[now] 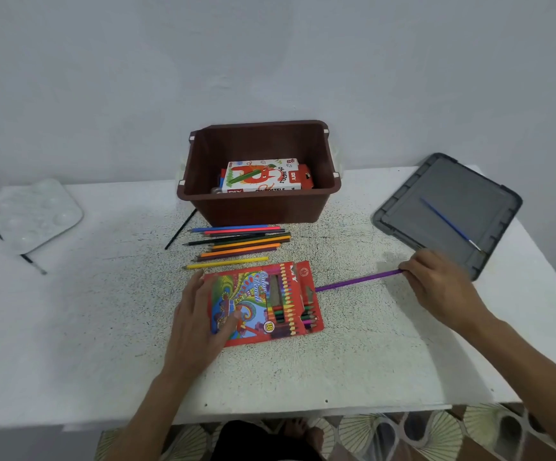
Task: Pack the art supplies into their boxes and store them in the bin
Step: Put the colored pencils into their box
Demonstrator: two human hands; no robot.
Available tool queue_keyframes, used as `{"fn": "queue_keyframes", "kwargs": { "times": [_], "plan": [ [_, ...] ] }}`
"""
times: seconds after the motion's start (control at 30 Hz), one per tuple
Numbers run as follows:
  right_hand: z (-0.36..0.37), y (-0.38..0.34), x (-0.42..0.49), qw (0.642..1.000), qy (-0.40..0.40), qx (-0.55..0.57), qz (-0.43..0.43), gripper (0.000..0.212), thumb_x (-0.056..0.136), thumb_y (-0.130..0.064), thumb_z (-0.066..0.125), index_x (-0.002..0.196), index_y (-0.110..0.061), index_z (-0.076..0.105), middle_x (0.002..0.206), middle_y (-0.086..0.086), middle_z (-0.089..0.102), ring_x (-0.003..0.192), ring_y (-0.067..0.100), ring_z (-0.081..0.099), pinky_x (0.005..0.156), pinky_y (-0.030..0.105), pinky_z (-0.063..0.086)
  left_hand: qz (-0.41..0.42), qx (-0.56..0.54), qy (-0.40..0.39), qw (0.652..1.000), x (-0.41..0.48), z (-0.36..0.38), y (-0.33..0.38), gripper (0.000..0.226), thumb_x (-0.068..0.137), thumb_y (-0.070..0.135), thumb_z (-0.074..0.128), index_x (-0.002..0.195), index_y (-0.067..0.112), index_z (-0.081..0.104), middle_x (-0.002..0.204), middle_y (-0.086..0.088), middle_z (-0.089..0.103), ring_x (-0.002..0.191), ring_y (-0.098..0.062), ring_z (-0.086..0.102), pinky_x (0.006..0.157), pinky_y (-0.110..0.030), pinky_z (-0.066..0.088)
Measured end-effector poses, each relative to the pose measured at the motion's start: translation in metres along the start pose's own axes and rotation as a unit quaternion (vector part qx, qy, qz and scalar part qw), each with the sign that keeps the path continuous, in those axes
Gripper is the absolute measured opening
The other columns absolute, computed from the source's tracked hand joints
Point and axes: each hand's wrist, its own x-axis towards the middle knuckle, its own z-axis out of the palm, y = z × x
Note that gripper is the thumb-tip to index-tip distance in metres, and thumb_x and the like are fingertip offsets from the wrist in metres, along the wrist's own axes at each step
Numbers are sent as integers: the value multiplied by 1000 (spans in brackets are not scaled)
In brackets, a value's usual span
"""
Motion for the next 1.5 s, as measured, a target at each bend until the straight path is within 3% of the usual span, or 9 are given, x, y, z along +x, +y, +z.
{"fn": "queue_keyframes", "kwargs": {
  "times": [0.1, 0.33, 0.53, 0.67, 0.97, 1.13, 1.2, 1.3, 1.5],
  "plan": [
    [3, -12, 5, 1000, 8, 2, -23, 13, 80, -4, 75, 93, 0, 72, 81, 10, 61, 67, 28, 55, 54, 36, 47, 2, 8, 3, 1000, -1, 1, -2, 84, 84, 78, 39, 146, 21, 35, 155, -1, 27, 133, -20, 44, 93, -54, 53],
    [-6, -1, 8, 998, 54, -13, 36, 12, 87, -3, 67, 96, 4, 71, 82, 13, 61, 69, 29, 53, 55, 40, 47, 16, 61, 0, 998, 1, 6, -6, 78, 84, 73, 44, 139, 18, 42, 152, -6, 35, 130, -24, 49, 98, -48, 48],
    [-3, -14, 5, 999, 34, -14, -23, 12, 83, -4, 72, 94, 1, 72, 82, 12, 61, 68, 28, 55, 53, 36, 46, 24, 89, 0, 996, 1, 9, -10, 76, 83, 68, 50, 138, 15, 46, 150, -8, 39, 130, -26, 48, 101, -47, 43],
    [9, -24, 2, 999, 26, -4, -33, 11, 84, -3, 72, 95, 1, 71, 82, 11, 60, 66, 27, 52, 52, 41, 47, 30, 104, 1, 994, 2, 10, -10, 73, 84, 67, 48, 136, 16, 49, 149, -8, 39, 131, -26, 47, 102, -47, 41],
    [43, -92, 8, 993, -8, 92, -77, 16, 88, -18, 68, 98, -7, 74, 75, 6, 56, 63, 21, 50, 53, 30, 36, 44, 119, -6, 992, 2, 13, -10, 68, 87, 67, 46, 134, 18, 50, 148, -7, 39, 133, -24, 43, 105, -44, 37],
    [60, -114, 13, 989, -6, 132, -67, 19, 86, -13, 72, 105, -9, 72, 80, 5, 56, 67, 21, 52, 52, 32, 42, 44, 120, -10, 992, 1, 14, -11, 68, 88, 68, 45, 135, 18, 49, 150, -6, 37, 135, -24, 41, 106, -45, 38],
    [62, -113, 8, 989, 14, 135, -58, 17, 91, -17, 66, 105, -8, 71, 81, 5, 56, 66, 21, 52, 53, 28, 39, 42, 125, -10, 991, 1, 14, -10, 69, 88, 67, 44, 135, 17, 49, 149, -7, 38, 135, -25, 41, 106, -45, 37],
    [66, -114, 1, 988, 42, 142, -53, 30, 97, -28, 48, 102, -8, 70, 82, 4, 55, 67, 19, 49, 56, 27, 35, 44, 129, -7, 991, 0, 14, -10, 68, 88, 67, 45, 135, 17, 49, 149, -7, 38, 135, -24, 40, 106, -44, 37],
    [79, -117, -7, 990, 42, 119, -64, 34, 97, -32, 47, 118, -16, 69, 89, 3, 56, 76, 16, 44, 64, 28, 31, 43, 105, -9, 994, 0, 14, -14, 65, 88, 67, 46, 135, 21, 49, 149, -5, 39, 134, -23, 43, 105, -44, 39]
  ]
}}
